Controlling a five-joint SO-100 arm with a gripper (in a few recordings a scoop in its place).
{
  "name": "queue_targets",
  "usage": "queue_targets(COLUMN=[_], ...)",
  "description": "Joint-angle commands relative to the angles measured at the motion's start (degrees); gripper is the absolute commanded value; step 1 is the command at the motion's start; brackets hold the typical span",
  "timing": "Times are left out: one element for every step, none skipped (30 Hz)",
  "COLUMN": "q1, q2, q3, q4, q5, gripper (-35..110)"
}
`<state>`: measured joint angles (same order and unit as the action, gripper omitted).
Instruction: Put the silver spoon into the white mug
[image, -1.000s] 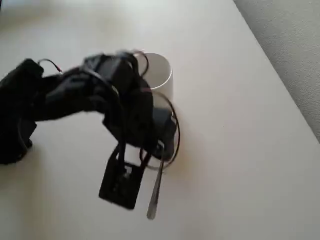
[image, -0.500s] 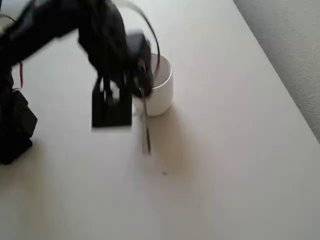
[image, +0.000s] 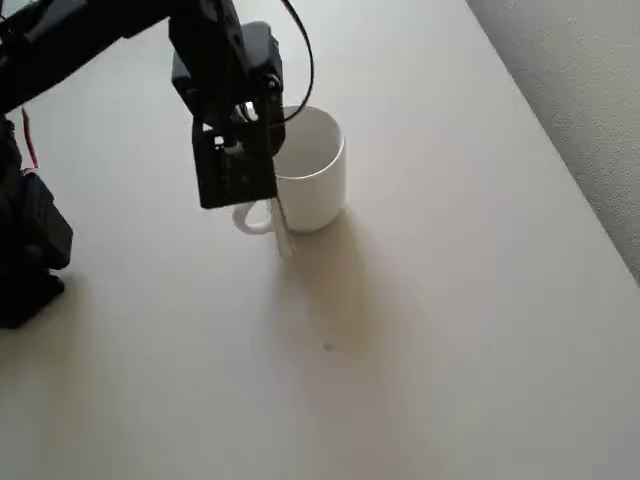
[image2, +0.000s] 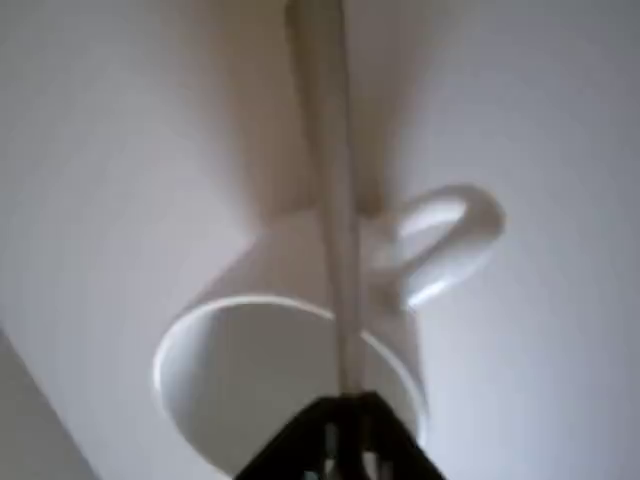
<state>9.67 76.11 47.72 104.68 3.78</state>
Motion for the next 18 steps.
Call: queue_targets(q1=[0.0, 0.2, 0.4, 0.7, 1.0, 1.2, 1.6, 1.9, 2.4, 2.8, 3.2, 3.4, 3.6, 3.8, 4.0, 4.0, 4.0, 4.0], q2=[1.0, 0.2, -0.6, -1.5, -2.5, -3.6, -5.0, -6.4, -7.8, -9.1, -10.2, -11.2, -12.0, -12.6, -13.1, -13.4, -13.4, -13.4], q3=[-0.1, -0.1, -0.1, -0.1, -0.1, -0.1, -0.1, -0.1, -0.1, -0.1, -0.1, -0.1, -0.1, -0.1, -0.1, -0.1, -0.1, -0.1], q4=[-2.0, -2.5, -3.1, -3.5, -3.9, -4.0, -4.4, -5.0, -5.7, -6.2, -6.8, -7.4, -7.6, -7.6, -7.8, -7.9, -7.9, -7.9], q5=[-0.4, -0.5, -0.8, -1.1, -1.3, -1.5, -1.5, -1.5, -1.6, -1.6, -1.6, -1.8, -1.8, -1.8, -1.8, -1.8, -1.8, -1.8], gripper=[-2, -2, -2, -2, -2, -2, -2, -2, -2, -2, -2, -2, -2, -2, -2, -2, -2, -2])
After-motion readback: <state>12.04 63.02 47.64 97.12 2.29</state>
